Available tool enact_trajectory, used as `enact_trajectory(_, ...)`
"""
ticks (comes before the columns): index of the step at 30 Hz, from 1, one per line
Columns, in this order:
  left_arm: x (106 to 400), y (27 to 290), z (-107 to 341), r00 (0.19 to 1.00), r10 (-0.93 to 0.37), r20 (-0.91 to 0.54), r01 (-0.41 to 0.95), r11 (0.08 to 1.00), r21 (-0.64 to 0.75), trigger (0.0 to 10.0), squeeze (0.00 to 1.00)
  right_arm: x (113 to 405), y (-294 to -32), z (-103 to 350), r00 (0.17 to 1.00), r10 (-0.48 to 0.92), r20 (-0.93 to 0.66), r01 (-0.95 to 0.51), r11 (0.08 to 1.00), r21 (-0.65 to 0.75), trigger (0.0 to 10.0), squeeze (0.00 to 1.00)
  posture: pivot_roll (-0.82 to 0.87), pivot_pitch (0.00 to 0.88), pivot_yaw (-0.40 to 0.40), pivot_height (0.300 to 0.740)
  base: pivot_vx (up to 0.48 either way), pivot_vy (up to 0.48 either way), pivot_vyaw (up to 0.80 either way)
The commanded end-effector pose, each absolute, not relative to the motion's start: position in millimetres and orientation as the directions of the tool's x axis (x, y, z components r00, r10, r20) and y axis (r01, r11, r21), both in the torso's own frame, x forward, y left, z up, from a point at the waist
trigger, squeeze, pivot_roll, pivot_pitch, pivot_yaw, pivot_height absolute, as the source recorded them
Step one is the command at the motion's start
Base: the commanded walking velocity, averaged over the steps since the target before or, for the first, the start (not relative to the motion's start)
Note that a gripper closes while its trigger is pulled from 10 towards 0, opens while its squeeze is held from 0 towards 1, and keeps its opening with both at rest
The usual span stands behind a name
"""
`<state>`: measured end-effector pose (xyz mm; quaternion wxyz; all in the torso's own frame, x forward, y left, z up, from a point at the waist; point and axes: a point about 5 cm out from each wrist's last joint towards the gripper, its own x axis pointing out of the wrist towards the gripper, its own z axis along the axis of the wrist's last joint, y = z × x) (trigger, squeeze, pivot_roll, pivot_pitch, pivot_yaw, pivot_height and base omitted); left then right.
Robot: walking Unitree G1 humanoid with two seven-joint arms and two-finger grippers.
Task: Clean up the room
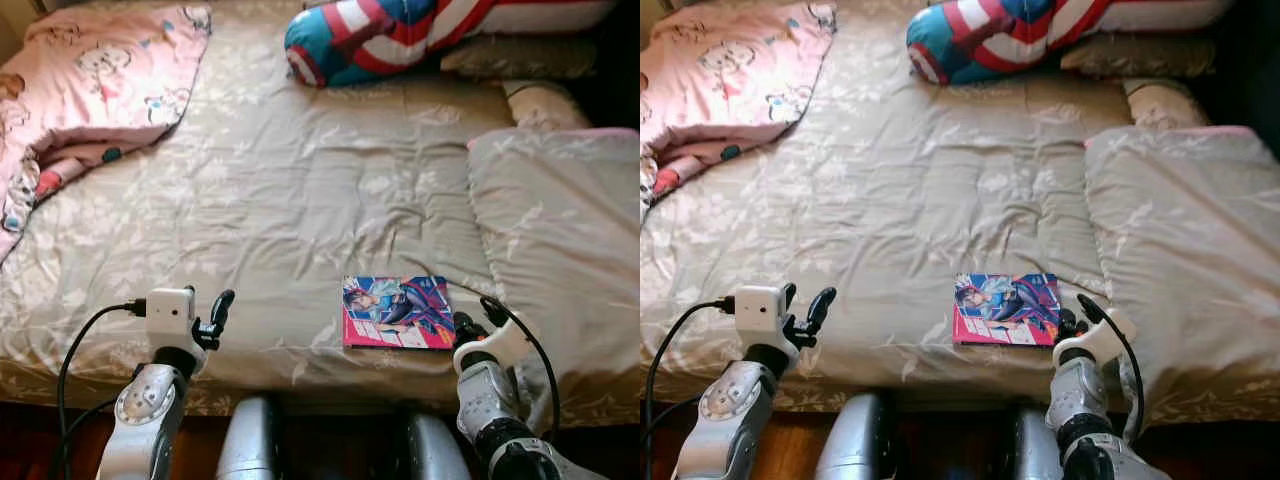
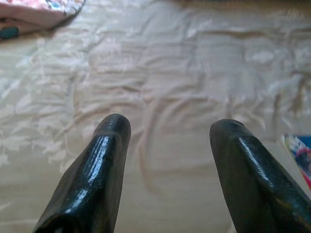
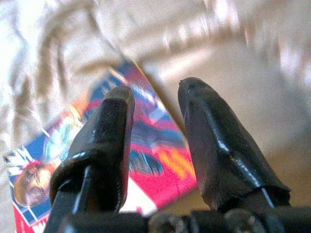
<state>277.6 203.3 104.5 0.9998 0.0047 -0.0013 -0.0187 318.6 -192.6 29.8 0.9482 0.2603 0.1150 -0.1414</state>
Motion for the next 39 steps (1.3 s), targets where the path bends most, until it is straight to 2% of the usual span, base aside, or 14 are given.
enact_trajectory(1, 278, 207, 99, 1.0, -0.008, -0.007, 0.008, 1.0, -0.003, 10.0, 0.0, 319, -197, 38, 0.962, -0.185, -0.201, 0.248, 0.902, 0.354, 10.0, 0.0, 0.1, 0.095, -0.018, 0.613, 0.0, 0.0, 0.0)
enact_trajectory(4, 281, 209, 97, 1.0, -0.002, 0.0, 0.002, 1.0, 0.001, 10.0, 0.0, 322, -196, 53, 0.988, -0.127, -0.085, 0.145, 0.954, 0.261, 10.0, 0.0, 0.08, 0.086, -0.022, 0.613, 0.0, 0.0, 0.0)
enact_trajectory(9, 285, 210, 98, 1.0, 0.01, 0.015, -0.01, 1.0, -0.008, 10.0, 0.0, 313, -204, 60, 0.993, -0.114, 0.012, 0.109, 0.977, 0.182, 10.0, 0.0, 0.05, 0.068, -0.029, 0.613, 0.0, 0.0, 0.0)
enact_trajectory(17, 290, 209, 94, 1.0, 0.008, 0.02, -0.008, 1.0, -0.013, 10.0, 0.0, 306, -200, 53, 0.99, -0.139, -0.014, 0.139, 0.971, 0.194, 10.0, 0.0, 0.04, 0.061, -0.03, 0.658, 0.0, 0.0, 0.0)
enact_trajectory(25, 286, 231, 85, 0.998, 0.055, -0.02, -0.054, 0.998, 0.017, 10.0, 0.0, 297, -197, 42, 0.99, -0.13, -0.057, 0.139, 0.971, 0.197, 10.0, 0.0, 0.04, 0.049, -0.028, 0.708, 0.0, 0.0, 0.0)
enact_trajectory(30, 276, 240, 60, 0.991, 0.076, -0.114, -0.075, 0.997, 0.008, 10.0, 0.0, 286, -202, 24, 0.98, -0.136, -0.148, 0.161, 0.972, 0.173, 10.0, 0.0, 0.04, 0.039, -0.021, 0.733, 0.0, 0.0, 0.0)
enact_trajectory(33, 267, 244, 37, 0.974, 0.088, -0.209, -0.094, 0.995, -0.02, 10.0, 0.0, 273, -205, 3, 0.956, -0.139, -0.26, 0.184, 0.97, 0.157, 10.0, 0.0, 0.04, 0.03, -0.02, 0.74, 0.0, 0.0, 0.0)
enact_trajectory(34, 260, 245, 22, 0.959, 0.086, -0.271, -0.092, 0.996, -0.009, 10.0, 0.0, 263, -208, -11, 0.926, -0.149, -0.347, 0.21, 0.967, 0.143, 10.0, 0.0, 0.04, 0.021, -0.016, 0.74, 0.0, 0.0, 0.0)
enact_trajectory(38, 246, 246, 1, 0.925, 0.089, -0.369, -0.096, 0.995, -0.001, 10.0, 0.0, 245, -213, -30, 0.875, -0.165, -0.455, 0.247, 0.961, 0.127, 10.0, 0.0, 0.03, 0.009, -0.011, 0.74, 0.0, 0.0, 0.0)
enact_trajectory(39, 239, 247, -10, 0.904, 0.091, -0.418, -0.101, 0.995, -0.002, 10.0, 0.0, 234, -214, -40, 0.841, -0.164, -0.515, 0.268, 0.954, 0.134, 10.0, 0.0, 0.03, 0.007, -0.01, 0.74, 0.0, 0.0, 0.0)
